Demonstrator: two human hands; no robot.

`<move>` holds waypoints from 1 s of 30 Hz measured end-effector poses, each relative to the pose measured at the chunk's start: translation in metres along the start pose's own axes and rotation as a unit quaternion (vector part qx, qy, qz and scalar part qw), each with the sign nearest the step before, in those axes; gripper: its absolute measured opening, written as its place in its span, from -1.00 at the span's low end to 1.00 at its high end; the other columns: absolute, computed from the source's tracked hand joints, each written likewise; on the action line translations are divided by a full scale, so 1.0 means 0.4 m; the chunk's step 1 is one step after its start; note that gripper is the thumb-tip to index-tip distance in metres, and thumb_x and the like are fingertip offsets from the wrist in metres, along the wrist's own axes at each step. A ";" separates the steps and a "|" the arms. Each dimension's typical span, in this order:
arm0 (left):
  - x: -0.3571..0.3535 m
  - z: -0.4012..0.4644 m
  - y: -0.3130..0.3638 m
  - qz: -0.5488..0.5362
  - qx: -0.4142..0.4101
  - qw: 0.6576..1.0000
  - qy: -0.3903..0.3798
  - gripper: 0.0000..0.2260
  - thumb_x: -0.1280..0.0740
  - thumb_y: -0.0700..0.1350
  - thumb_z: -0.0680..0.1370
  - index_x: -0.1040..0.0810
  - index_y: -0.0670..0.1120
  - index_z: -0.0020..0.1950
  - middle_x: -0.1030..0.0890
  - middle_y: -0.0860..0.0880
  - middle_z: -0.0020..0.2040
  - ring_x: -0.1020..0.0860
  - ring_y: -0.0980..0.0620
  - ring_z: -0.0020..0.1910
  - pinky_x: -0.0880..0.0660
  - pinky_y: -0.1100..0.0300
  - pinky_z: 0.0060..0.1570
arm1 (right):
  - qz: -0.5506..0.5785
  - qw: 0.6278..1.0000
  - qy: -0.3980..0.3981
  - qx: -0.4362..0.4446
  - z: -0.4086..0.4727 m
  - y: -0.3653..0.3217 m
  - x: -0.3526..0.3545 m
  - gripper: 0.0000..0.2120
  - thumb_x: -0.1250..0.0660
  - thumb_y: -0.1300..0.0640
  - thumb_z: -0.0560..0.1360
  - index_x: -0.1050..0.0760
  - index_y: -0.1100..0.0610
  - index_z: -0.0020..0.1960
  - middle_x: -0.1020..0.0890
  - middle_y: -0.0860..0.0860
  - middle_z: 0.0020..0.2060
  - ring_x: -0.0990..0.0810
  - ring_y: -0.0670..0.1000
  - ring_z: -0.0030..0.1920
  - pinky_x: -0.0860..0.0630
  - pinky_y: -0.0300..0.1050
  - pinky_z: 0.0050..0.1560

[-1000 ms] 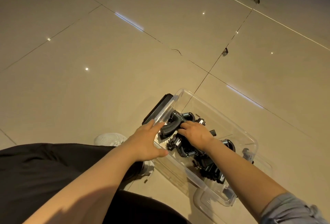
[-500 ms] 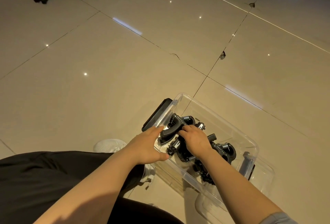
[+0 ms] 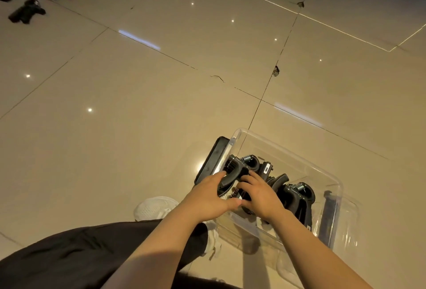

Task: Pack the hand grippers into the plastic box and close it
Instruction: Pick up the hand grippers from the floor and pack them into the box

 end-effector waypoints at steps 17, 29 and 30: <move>0.156 -0.051 0.089 -0.007 -0.154 0.986 0.061 -0.82 -0.36 -0.02 0.50 -0.55 0.02 0.09 -0.57 0.09 -0.14 -0.54 0.10 -0.14 -0.49 0.23 -0.07 | 0.367 0.834 0.258 -0.322 -0.278 -0.035 0.151 -0.88 -0.37 0.06 0.49 -0.57 0.02 0.01 -0.62 -0.11 -0.11 -0.57 -0.16 -0.07 -0.50 -0.21 -0.03; 0.639 -0.271 0.170 0.084 -0.348 0.919 0.168 -0.90 -0.34 -0.10 0.53 -0.60 0.03 0.02 -0.60 0.17 -0.07 -0.54 0.25 -0.04 -0.44 0.44 -0.04 | 0.430 0.763 0.415 -0.245 -0.192 -0.299 0.469 -0.89 -0.33 0.16 0.51 -0.54 -0.02 0.00 -0.62 -0.09 -0.10 -0.59 -0.11 -0.07 -0.51 -0.22 -0.05; 0.683 -0.281 0.167 0.081 -0.351 0.916 0.175 -0.90 -0.34 -0.10 0.53 -0.59 0.03 0.03 -0.60 0.17 -0.07 -0.54 0.26 -0.04 -0.43 0.46 -0.04 | 0.432 0.766 0.417 -0.228 -0.161 -0.340 0.497 -0.89 -0.33 0.16 0.52 -0.54 -0.03 -0.01 -0.62 -0.08 -0.10 -0.60 -0.09 -0.07 -0.54 -0.18 -0.03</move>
Point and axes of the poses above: each hand's wrist, its own z-axis towards the middle knuckle, its own x-axis out of the back of the hand, y = z × x, the point moved 9 cm from there along z, towards the middle knuckle
